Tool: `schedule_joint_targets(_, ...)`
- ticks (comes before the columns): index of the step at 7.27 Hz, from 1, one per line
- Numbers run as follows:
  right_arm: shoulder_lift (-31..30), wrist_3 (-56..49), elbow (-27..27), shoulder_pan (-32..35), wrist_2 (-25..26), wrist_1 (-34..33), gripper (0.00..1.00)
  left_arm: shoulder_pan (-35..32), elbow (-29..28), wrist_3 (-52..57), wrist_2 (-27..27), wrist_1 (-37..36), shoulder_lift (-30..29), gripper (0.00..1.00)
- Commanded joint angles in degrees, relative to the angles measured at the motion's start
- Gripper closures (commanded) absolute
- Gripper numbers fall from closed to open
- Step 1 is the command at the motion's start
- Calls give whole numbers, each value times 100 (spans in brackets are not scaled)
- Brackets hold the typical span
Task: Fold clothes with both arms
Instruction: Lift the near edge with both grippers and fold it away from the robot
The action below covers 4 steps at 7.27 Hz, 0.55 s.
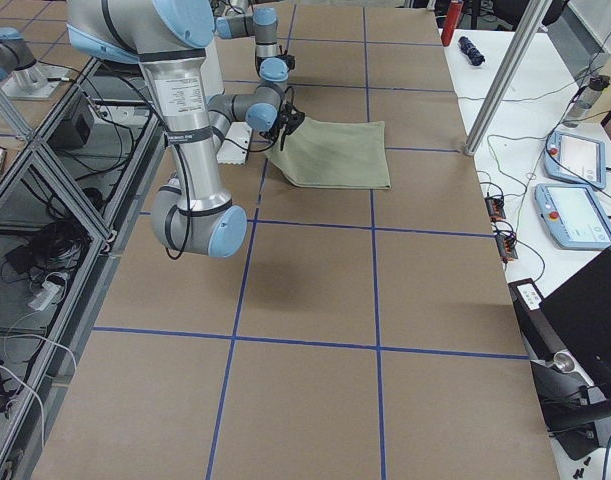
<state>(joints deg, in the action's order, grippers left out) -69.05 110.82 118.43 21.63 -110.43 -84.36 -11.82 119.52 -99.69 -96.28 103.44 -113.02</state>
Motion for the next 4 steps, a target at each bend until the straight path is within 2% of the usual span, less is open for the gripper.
schedule_joint_targets(1, 242, -454, -250, 428, 4, 16, 100, -626, -173, 204, -31, -61, -247, 100)
schedule_joint_targets(3, 356, -614, -451, 867, 4, 7, 100, -1372, -1232, 205, -258, -43, -815, 100)
schedule_joint_targets(4, 583, -649, -844, 991, 4, 24, 100, -1602, -1560, 213, -277, 26, -958, 100)
